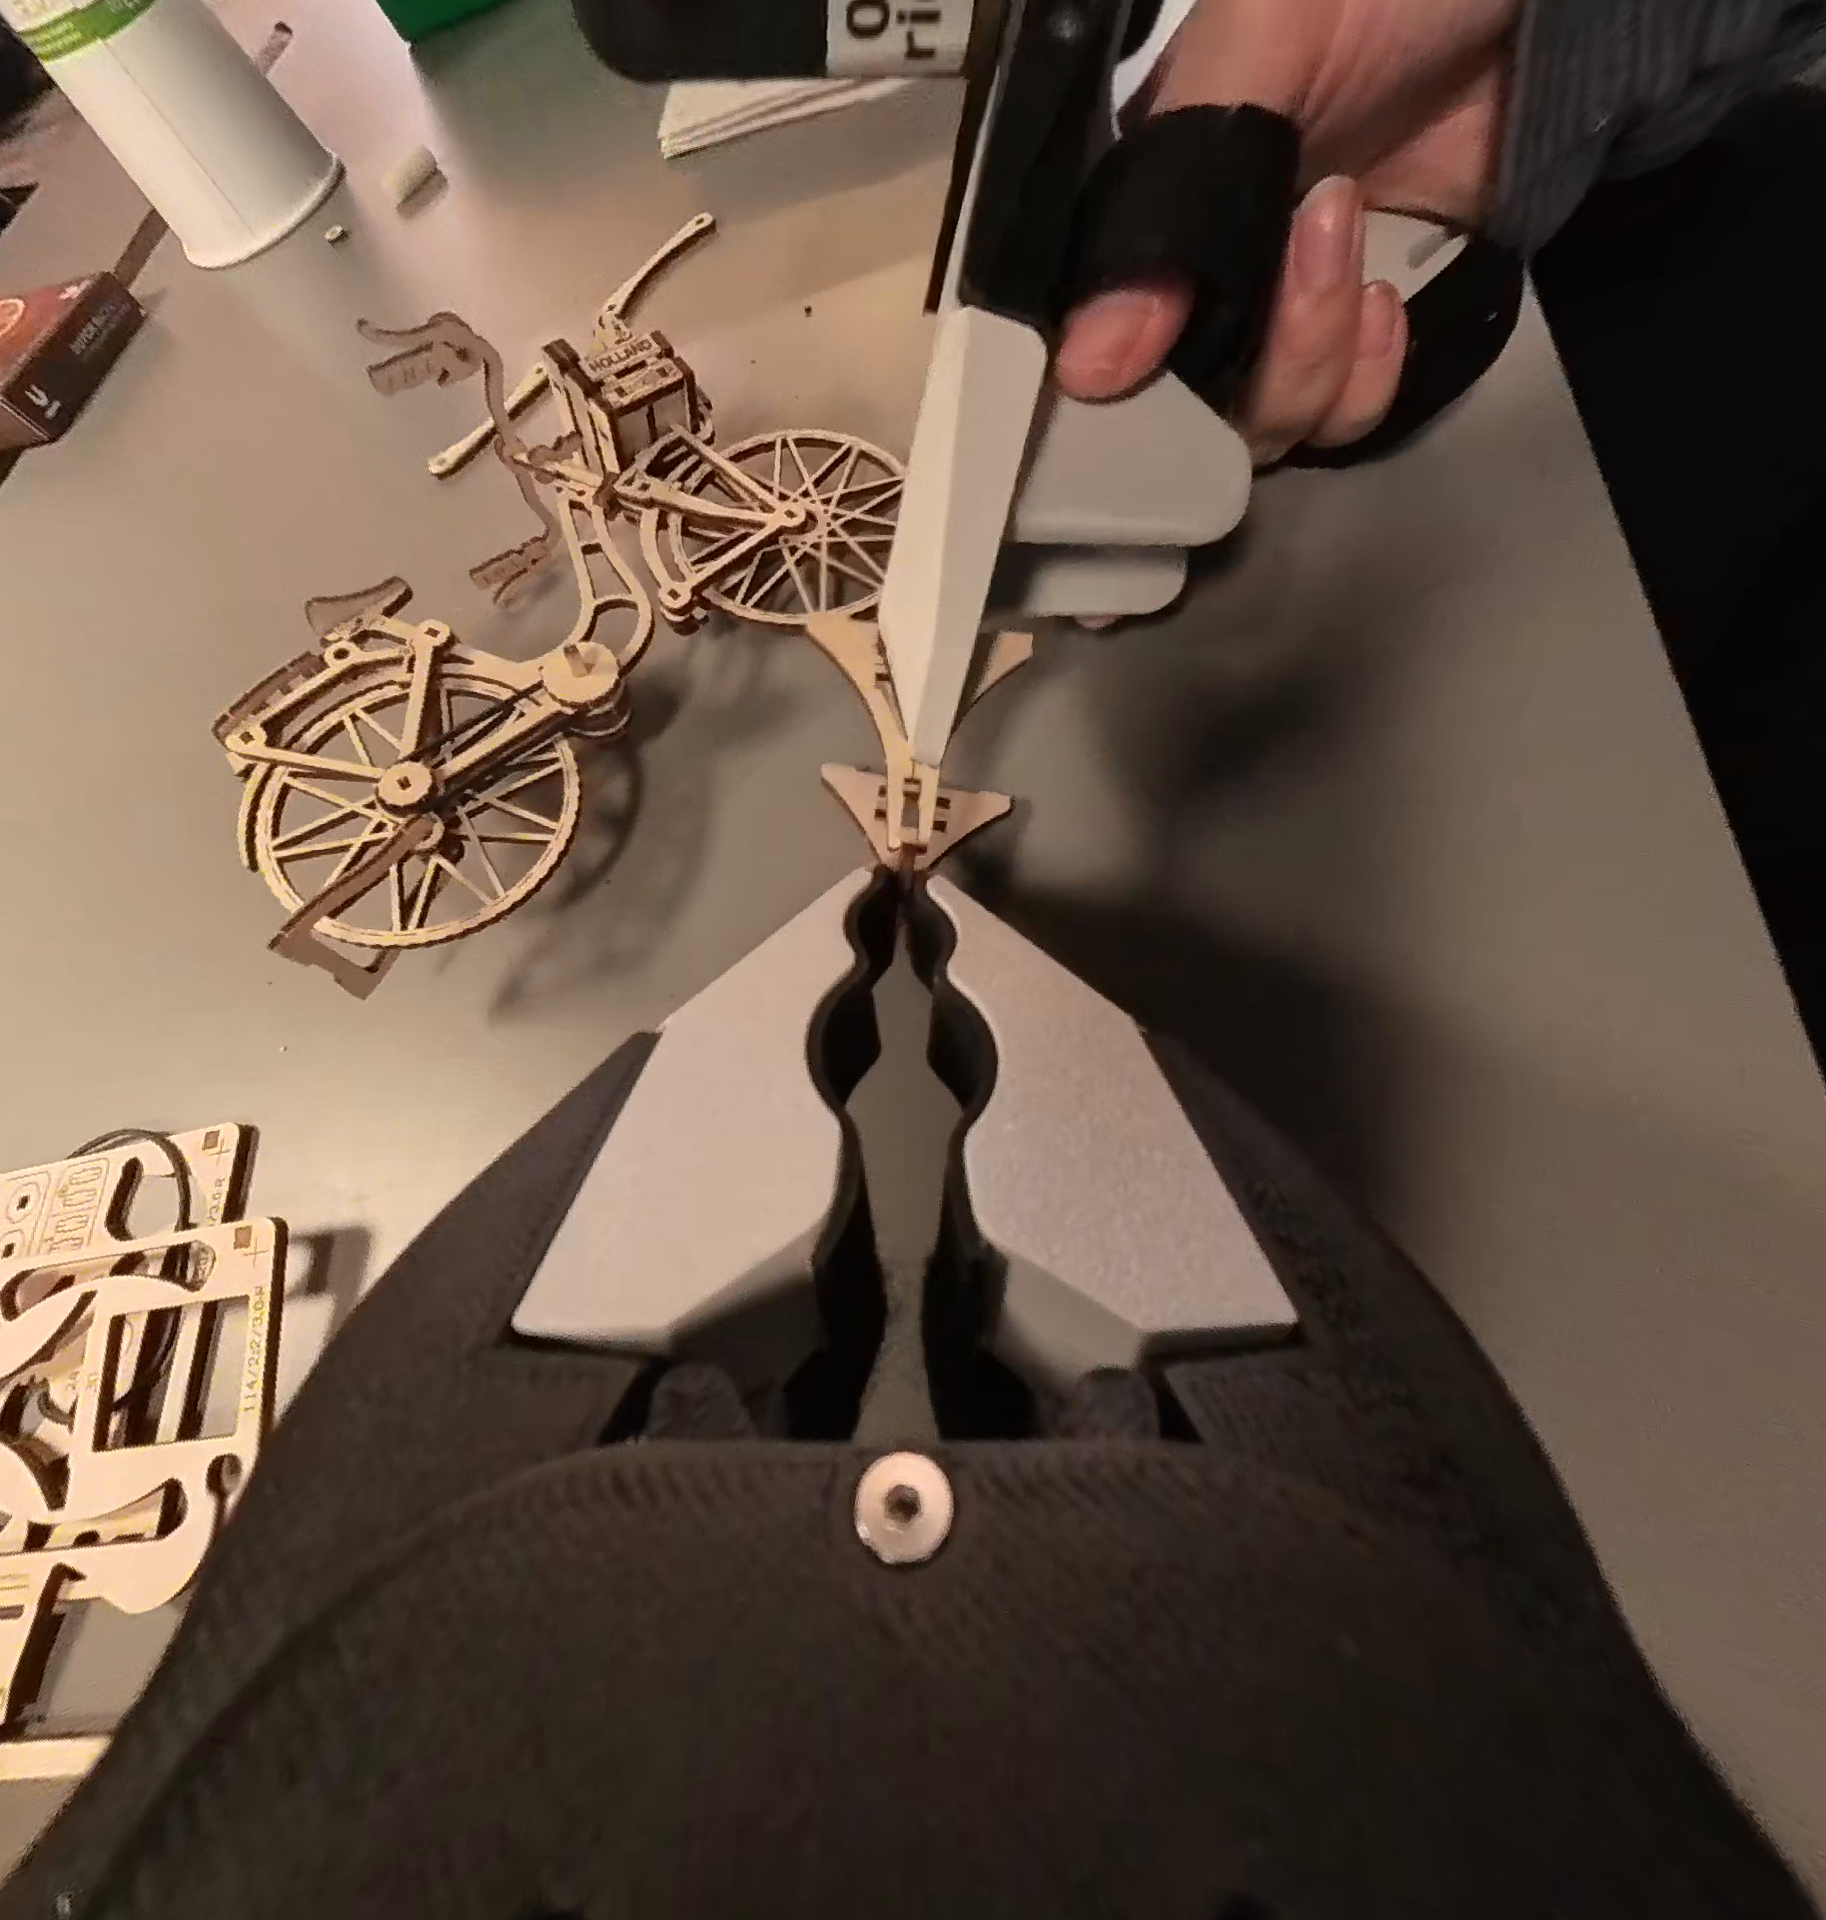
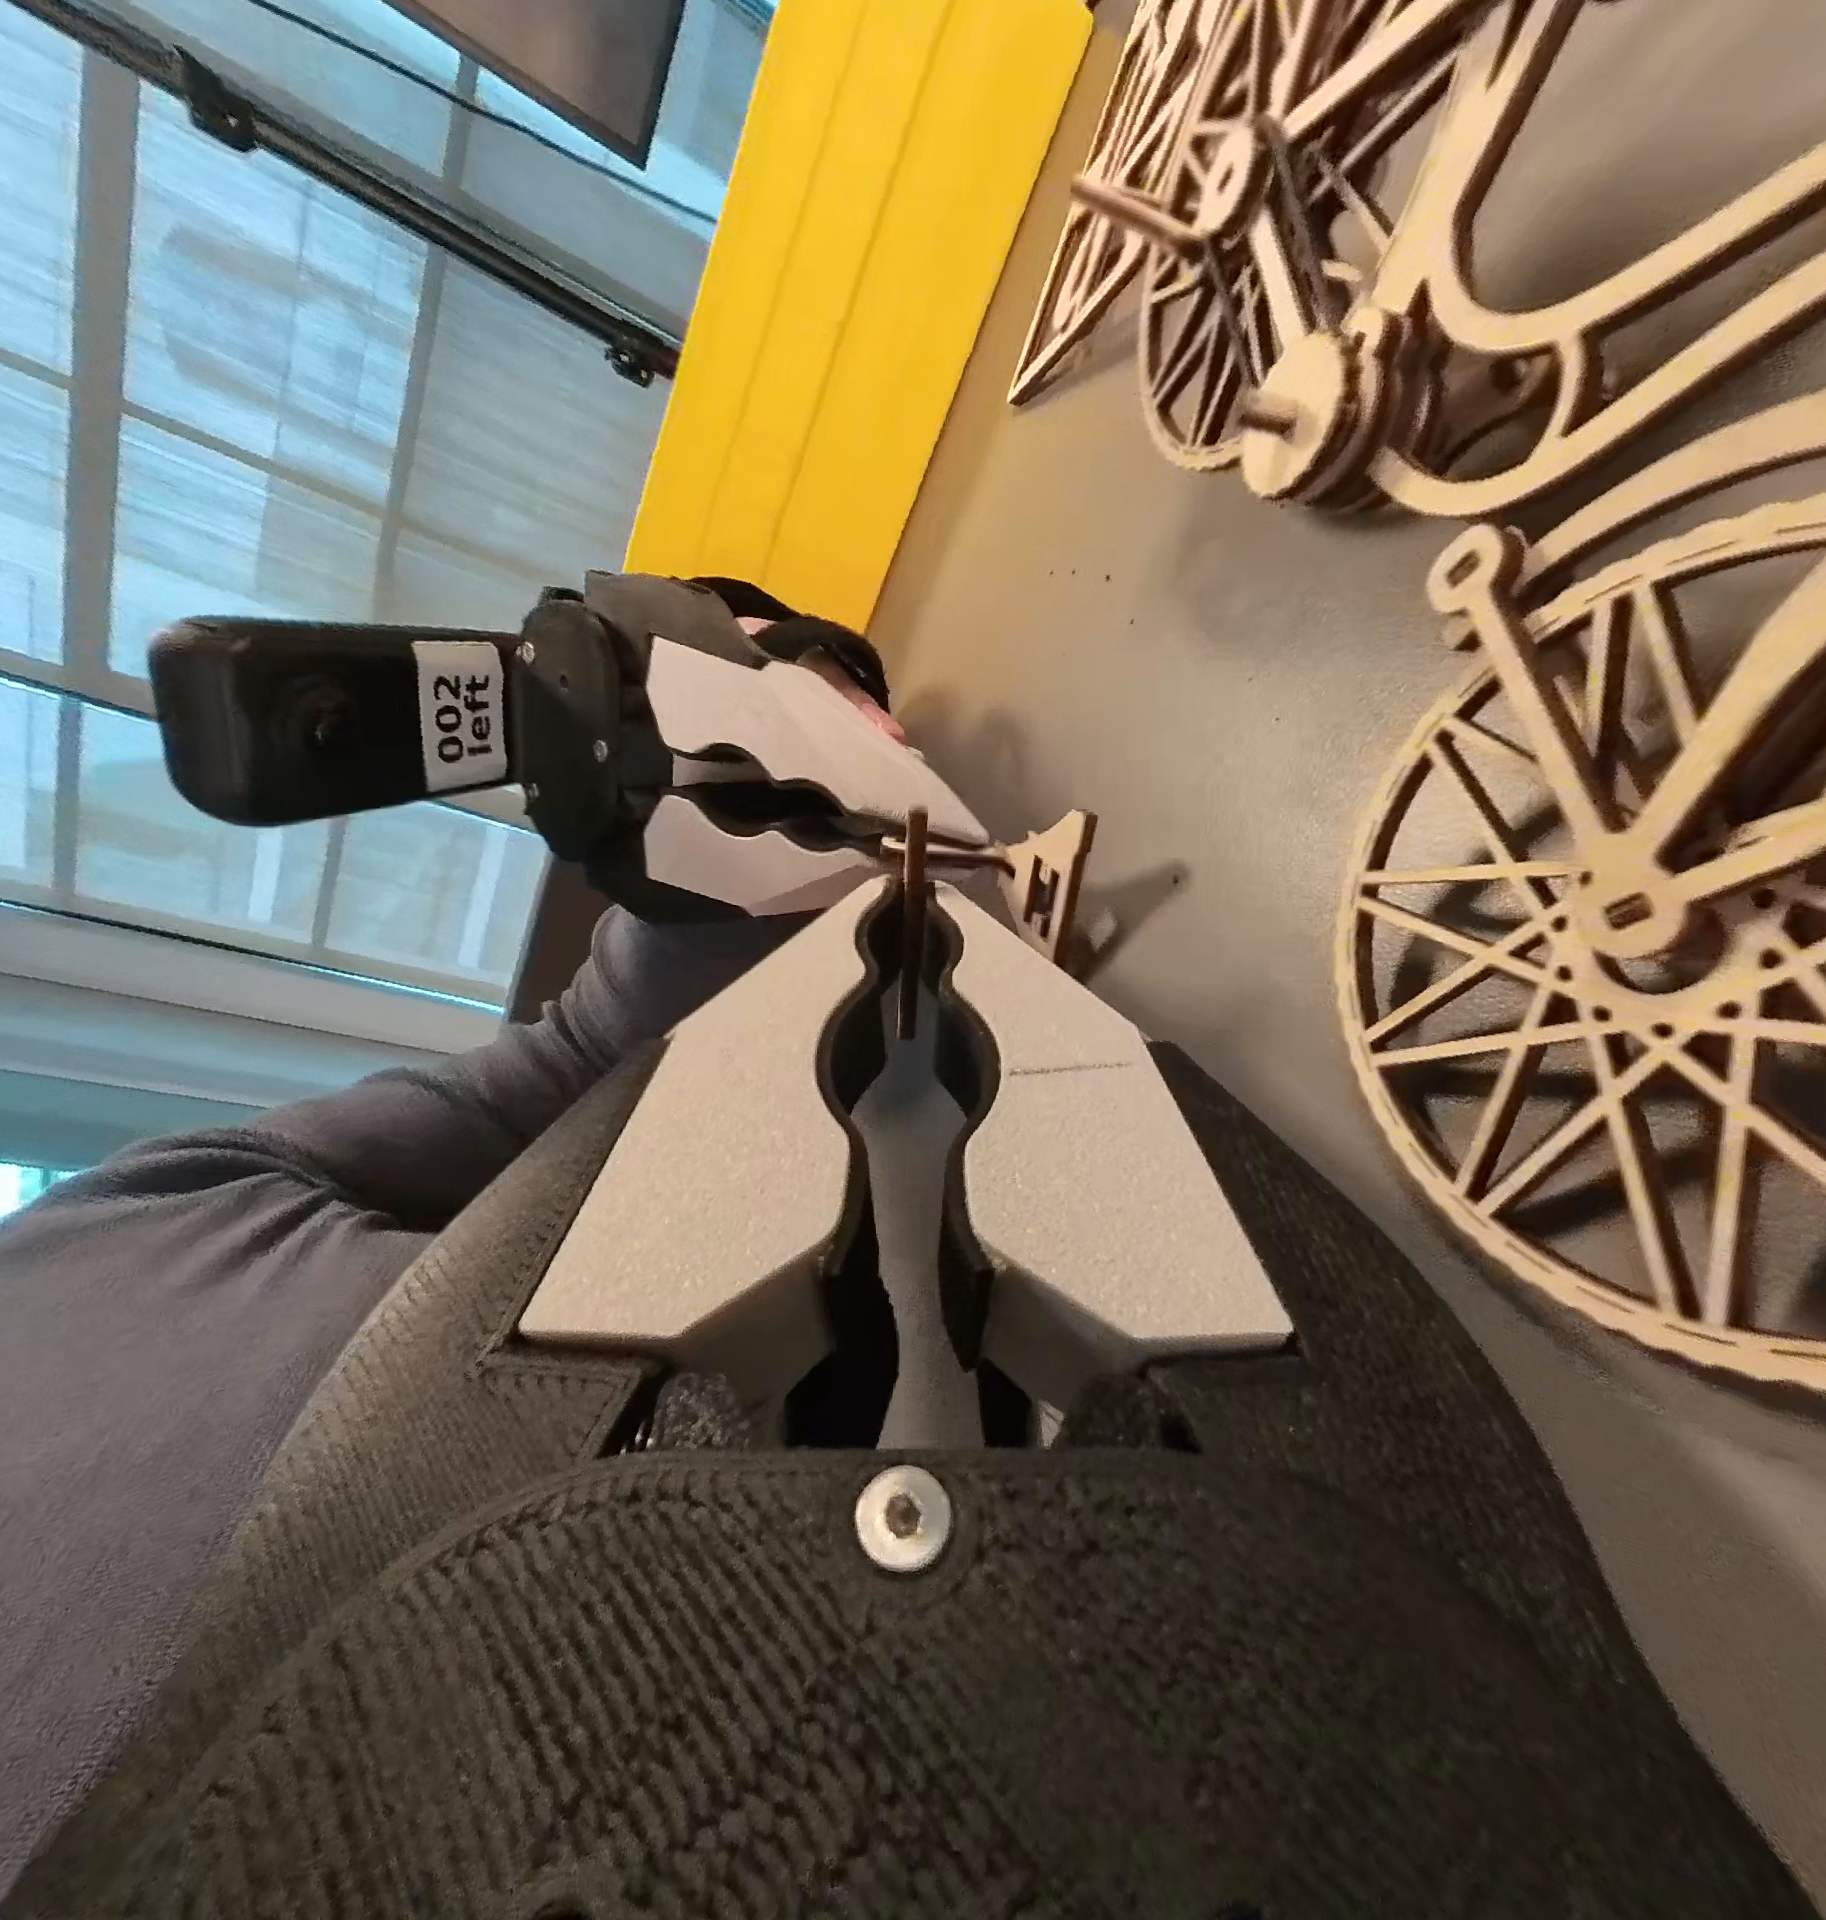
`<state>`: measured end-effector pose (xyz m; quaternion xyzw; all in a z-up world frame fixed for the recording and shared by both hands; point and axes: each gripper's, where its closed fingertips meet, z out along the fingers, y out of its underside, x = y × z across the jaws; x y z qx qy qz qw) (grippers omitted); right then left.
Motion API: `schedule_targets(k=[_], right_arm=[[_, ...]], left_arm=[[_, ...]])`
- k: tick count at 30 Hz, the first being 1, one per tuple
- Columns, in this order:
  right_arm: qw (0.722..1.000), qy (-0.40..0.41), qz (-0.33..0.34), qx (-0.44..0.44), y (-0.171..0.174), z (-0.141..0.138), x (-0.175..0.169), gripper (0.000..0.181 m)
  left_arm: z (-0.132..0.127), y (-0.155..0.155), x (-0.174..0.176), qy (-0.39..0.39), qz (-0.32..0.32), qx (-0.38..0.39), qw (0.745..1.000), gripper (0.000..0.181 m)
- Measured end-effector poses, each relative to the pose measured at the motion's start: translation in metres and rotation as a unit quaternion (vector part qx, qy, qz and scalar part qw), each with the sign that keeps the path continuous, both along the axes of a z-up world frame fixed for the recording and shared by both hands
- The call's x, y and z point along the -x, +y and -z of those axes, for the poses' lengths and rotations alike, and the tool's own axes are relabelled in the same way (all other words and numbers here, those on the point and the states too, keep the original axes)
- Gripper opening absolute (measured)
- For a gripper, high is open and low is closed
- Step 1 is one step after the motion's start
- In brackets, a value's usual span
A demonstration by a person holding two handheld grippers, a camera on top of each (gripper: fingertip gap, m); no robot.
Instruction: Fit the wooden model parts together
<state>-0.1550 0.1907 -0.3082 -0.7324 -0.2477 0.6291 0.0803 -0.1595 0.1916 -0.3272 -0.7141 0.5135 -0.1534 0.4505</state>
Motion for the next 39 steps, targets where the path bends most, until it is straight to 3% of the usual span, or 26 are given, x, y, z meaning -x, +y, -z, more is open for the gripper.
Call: schedule_targets(k=[15,25,31,35,39], right_arm=[[0.998,-0.009,0.026,-0.057,0.003,-0.001,-0.002,0.0],[0.999,0.021,0.039,0.006,0.012,-0.006,-0.004,0.0],[0.999,0.03,0.044,-0.001,0.014,-0.009,-0.006,0.0],[0.997,0.03,0.064,-0.008,0.021,-0.009,-0.009,0.0],[0.997,0.032,0.071,-0.001,0.024,-0.009,-0.011,0.0]], left_arm=[[0.0,0.004,-0.002,-0.002,-0.026,0.008,1.0,0.001],[0.0,0.005,-0.006,-0.012,-0.015,0.024,1.0,0.001],[-0.001,0.009,-0.004,-0.029,-0.021,0.048,0.998,0.001],[0.001,0.013,-0.002,-0.029,-0.033,0.063,0.997,0.018],[-0.001,0.013,-0.001,-0.031,-0.041,0.053,0.997,0.017]])
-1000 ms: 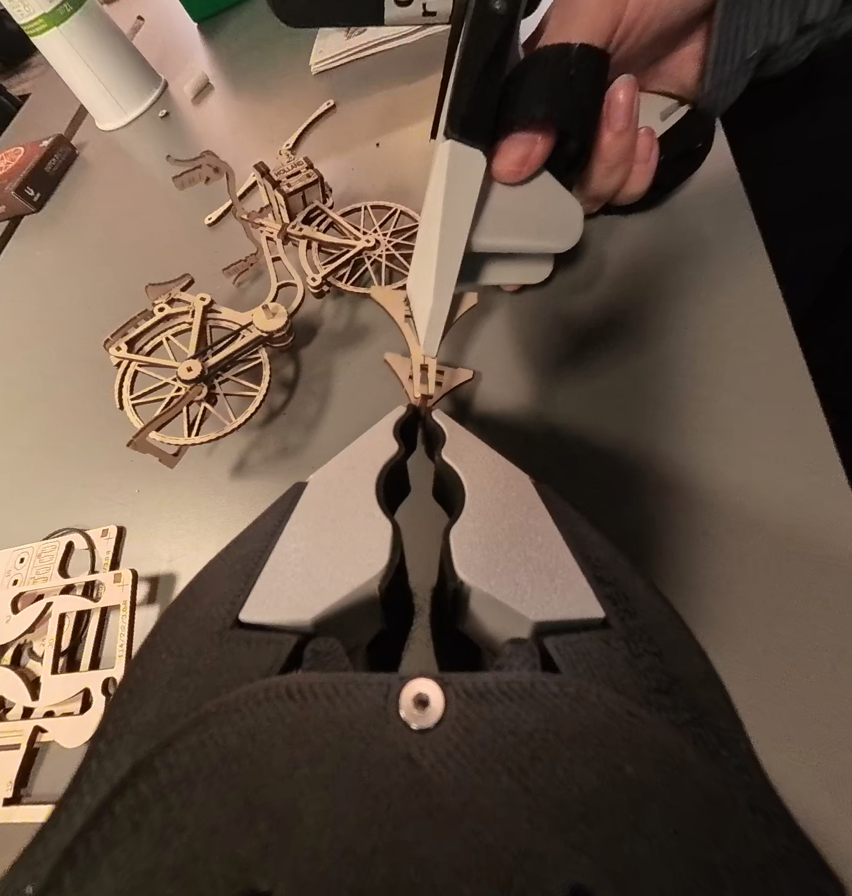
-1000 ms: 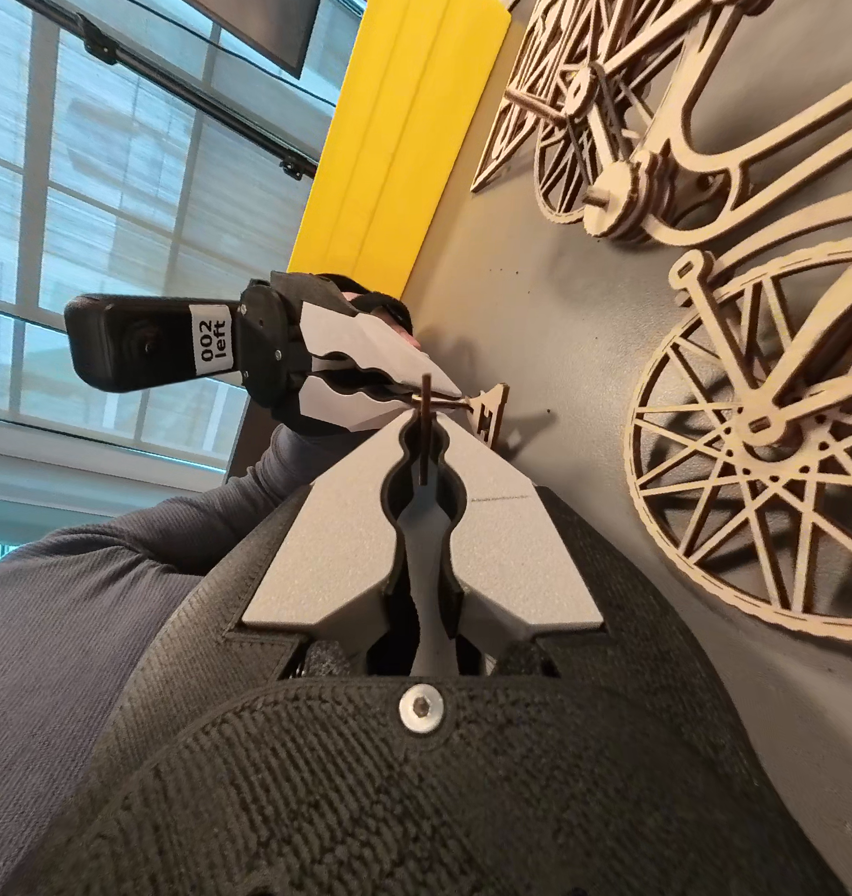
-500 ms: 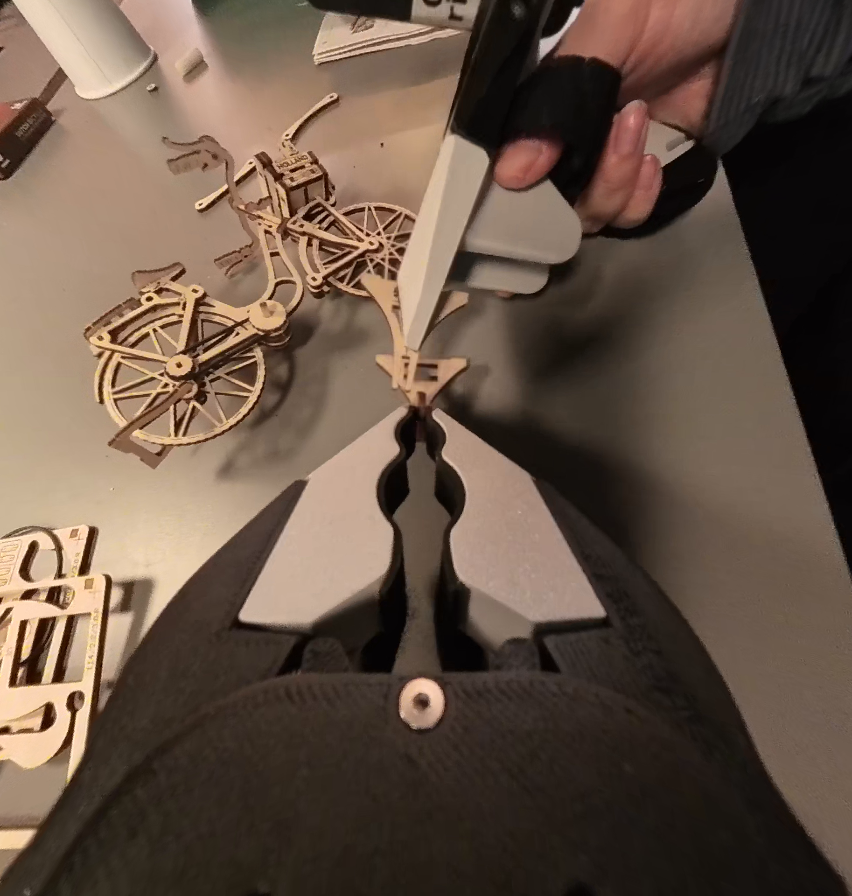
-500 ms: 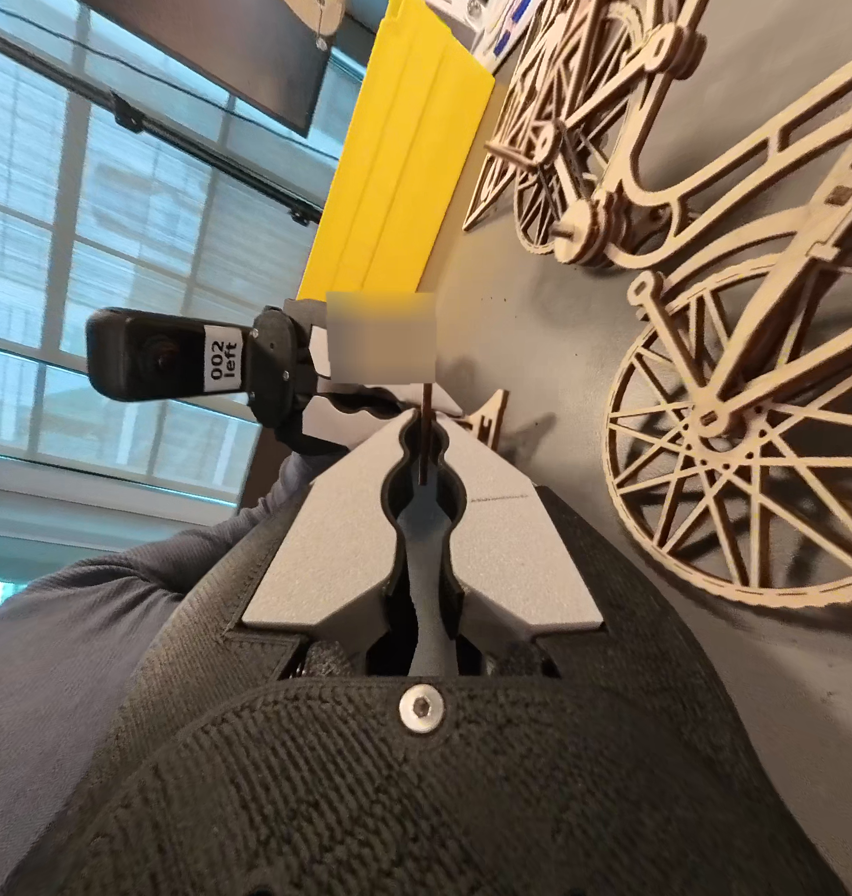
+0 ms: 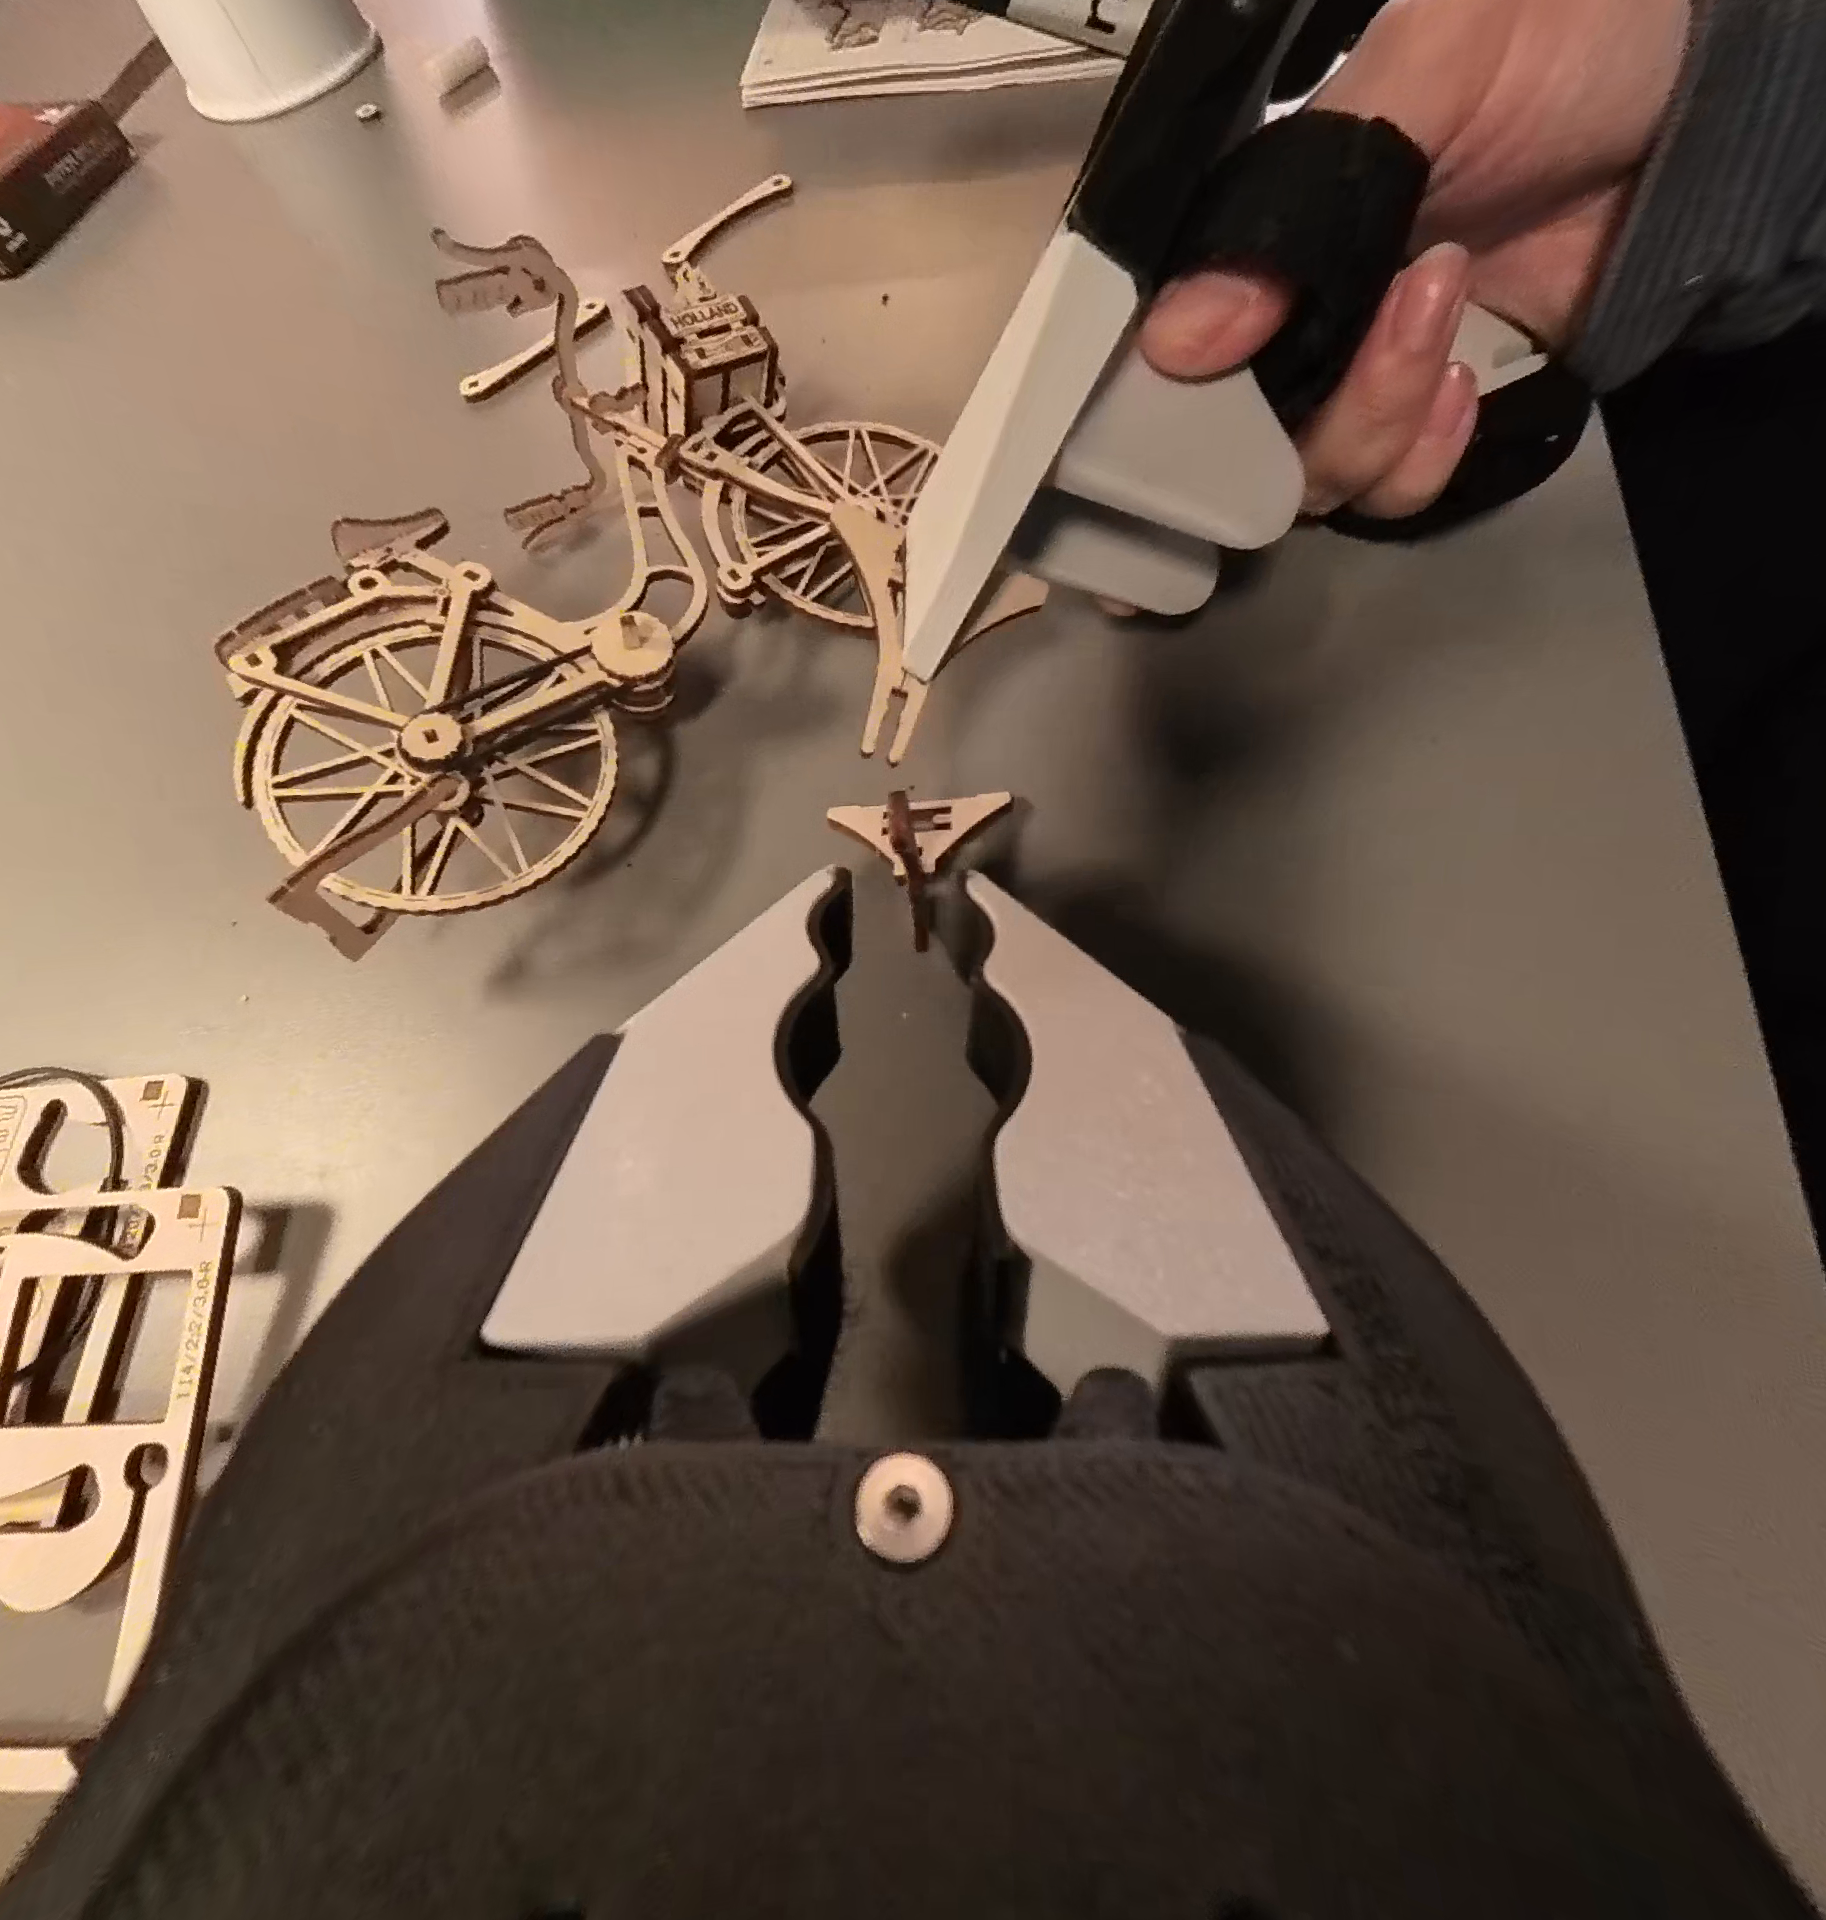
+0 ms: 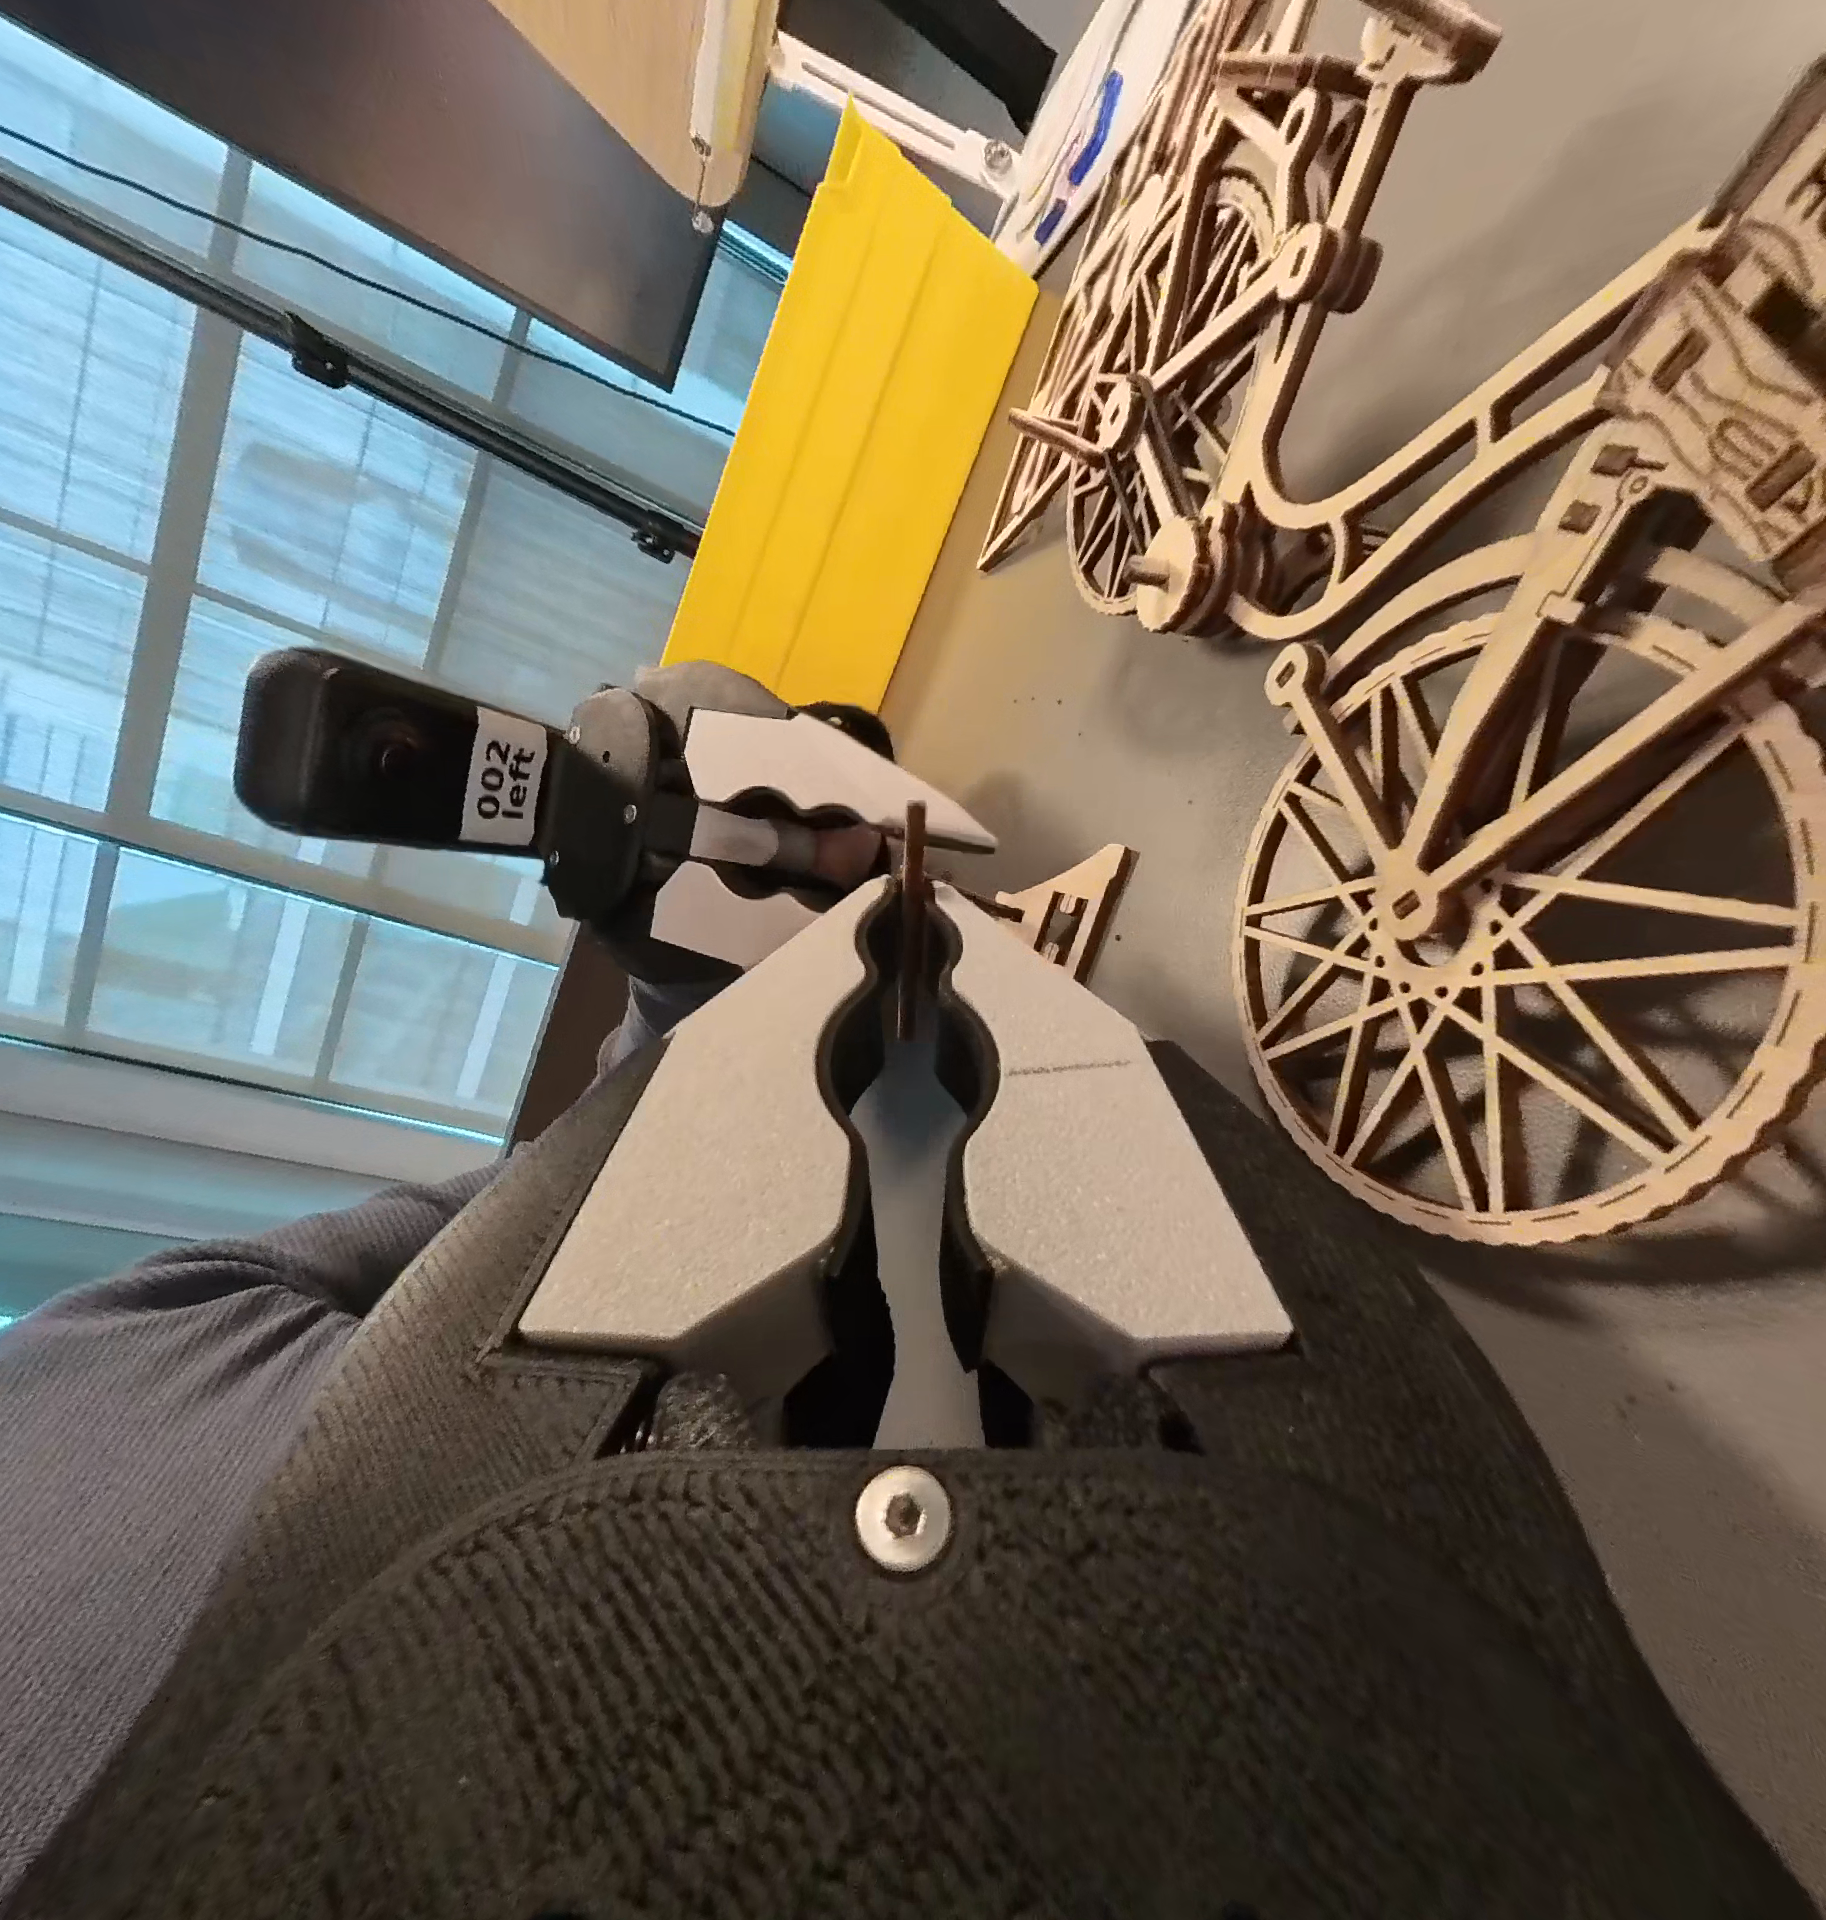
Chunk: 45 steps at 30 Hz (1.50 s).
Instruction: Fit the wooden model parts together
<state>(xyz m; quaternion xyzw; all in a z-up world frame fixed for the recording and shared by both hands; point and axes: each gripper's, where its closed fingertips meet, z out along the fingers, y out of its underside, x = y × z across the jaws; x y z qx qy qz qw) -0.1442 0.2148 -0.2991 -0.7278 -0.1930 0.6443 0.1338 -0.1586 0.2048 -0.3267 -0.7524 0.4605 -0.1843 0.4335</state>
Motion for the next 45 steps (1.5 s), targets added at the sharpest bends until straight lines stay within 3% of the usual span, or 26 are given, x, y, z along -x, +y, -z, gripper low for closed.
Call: schedule_targets(k=[4,9,21,26,34,45], right_arm=[[1.0,0.005,0.001,0.012,0.001,0.0,-0.001,0.0],[1.0,0.012,0.003,0.024,0.001,-0.001,-0.003,0.0],[0.999,0.03,0.011,0.04,0.004,-0.004,-0.009,0.0],[0.999,0.024,0.015,0.034,0.005,-0.003,-0.011,0.0],[0.999,0.031,0.019,0.038,0.007,-0.005,-0.011,0.0],[0.998,0.04,0.017,0.043,0.006,-0.007,-0.011,0.0]], left_arm=[[0.006,0.001,-0.003,0.014,-0.003,0.013,1.0,0.009],[0.009,0.002,-0.007,0.023,0.004,0.021,1.0,0.012],[-0.001,0.008,-0.012,-0.011,0.0,0.007,1.0,0.007],[0.012,0.008,-0.013,0.016,0.0,0.049,0.999,0.007],[0.005,0.014,-0.008,0.0,-0.029,0.031,0.999,0.022],[0.002,0.01,-0.016,-0.028,-0.016,0.061,0.998,0.01]])
